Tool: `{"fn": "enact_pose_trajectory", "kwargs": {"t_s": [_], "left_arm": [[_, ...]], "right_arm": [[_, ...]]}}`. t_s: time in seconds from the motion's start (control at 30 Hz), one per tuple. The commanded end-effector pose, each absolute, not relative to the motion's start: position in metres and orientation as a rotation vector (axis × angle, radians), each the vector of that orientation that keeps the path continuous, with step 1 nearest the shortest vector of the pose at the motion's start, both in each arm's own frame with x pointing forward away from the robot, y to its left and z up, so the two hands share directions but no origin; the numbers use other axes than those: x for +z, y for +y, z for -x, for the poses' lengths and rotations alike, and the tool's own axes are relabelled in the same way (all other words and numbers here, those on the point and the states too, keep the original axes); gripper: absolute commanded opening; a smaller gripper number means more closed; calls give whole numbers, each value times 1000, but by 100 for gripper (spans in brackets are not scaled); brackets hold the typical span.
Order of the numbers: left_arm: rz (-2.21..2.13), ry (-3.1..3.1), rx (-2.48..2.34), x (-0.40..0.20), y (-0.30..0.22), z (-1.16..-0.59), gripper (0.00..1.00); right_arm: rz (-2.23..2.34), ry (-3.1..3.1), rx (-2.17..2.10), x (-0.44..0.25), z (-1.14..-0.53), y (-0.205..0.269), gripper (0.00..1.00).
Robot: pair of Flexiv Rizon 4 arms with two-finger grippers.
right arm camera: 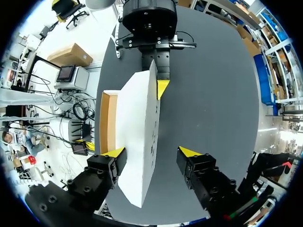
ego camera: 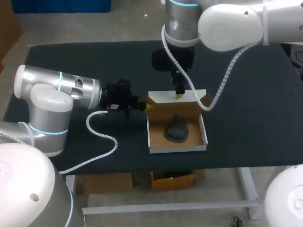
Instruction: Assemble the packaging by folding the flat box into shape, placing the metal phone stand inside, and closing the box properly
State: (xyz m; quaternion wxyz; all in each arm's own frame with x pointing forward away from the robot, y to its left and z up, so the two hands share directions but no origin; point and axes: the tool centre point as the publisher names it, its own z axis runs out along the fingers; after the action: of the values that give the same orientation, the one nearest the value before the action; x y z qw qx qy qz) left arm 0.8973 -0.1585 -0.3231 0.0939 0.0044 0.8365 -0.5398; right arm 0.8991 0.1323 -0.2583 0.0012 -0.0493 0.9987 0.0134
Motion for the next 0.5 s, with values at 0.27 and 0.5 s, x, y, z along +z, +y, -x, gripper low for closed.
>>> {"fn": "enact_pose_trajectory", "kwargs": {"t_s": [0.27,0.5], "left_arm": [[-14,2479,-1604,-324,-159,-897,0],[-14,2479,-1604,-324,-159,-897,0]], "right_arm": [[167,3161,29,-265,-905,135,56],[185,3177,14,-269,-906,139,45]]}}
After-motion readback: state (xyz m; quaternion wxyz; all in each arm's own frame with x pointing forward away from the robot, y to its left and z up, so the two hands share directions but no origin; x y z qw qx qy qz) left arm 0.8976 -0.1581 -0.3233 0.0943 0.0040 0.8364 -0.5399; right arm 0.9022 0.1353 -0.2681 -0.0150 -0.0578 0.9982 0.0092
